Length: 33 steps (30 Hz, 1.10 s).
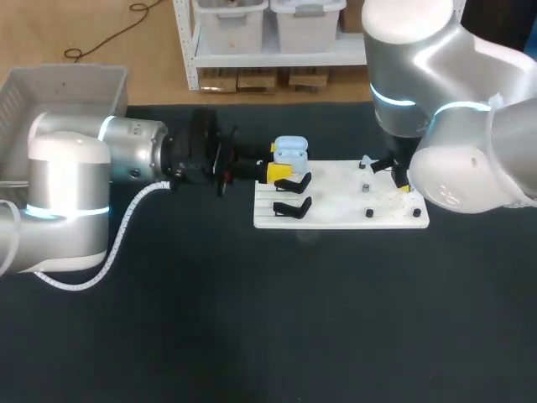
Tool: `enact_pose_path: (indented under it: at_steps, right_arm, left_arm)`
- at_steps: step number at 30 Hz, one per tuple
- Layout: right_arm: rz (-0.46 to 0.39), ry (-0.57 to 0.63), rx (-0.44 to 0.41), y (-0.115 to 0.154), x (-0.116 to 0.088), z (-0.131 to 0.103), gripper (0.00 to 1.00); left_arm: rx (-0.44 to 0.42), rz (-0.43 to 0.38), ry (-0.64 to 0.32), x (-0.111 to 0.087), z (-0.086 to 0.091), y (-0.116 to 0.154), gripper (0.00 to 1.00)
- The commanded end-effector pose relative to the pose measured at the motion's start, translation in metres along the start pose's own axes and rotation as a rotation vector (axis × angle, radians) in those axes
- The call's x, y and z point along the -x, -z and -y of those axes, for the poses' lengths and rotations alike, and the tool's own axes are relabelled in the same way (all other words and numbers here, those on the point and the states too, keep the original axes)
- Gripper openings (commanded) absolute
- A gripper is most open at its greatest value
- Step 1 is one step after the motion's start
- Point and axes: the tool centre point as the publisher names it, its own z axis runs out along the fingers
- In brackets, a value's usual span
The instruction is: Pick up each earbud case from the left stands, insert the matching earbuds, close the lid, and place the case in the box.
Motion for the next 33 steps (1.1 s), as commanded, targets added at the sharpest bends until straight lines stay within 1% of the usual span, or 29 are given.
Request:
enact_pose_path:
  at_steps: [1, 19, 25, 29, 33]
  right_arm:
    - [0.011, -0.002, -0.004, -0.0018, -0.0014, 0.0002, 0.35]
    - [0.019, -0.003, -0.016, -0.0078, 0.0023, 0.0011, 0.32]
    - [0.019, -0.002, -0.014, -0.0082, 0.0042, 0.0009, 0.29]
    - [0.014, -0.001, -0.015, -0.0083, 0.0044, 0.0006, 0.20]
    - [0.011, 0.000, -0.016, -0.0088, 0.0043, 0.0005, 0.07]
  left_arm:
    - [0.001, 0.003, -0.002, -0.0010, 0.0001, 0.0001, 0.00]
    - [0.001, 0.003, -0.002, -0.0010, 0.0001, 0.0001, 0.00]
    - [0.001, 0.003, -0.002, -0.0010, 0.0001, 0.0001, 0.00]
    - [0.001, 0.003, -0.002, -0.0010, 0.0001, 0.0001, 0.00]
    - [0.001, 0.003, -0.002, -0.0010, 0.0001, 0.0001, 0.00]
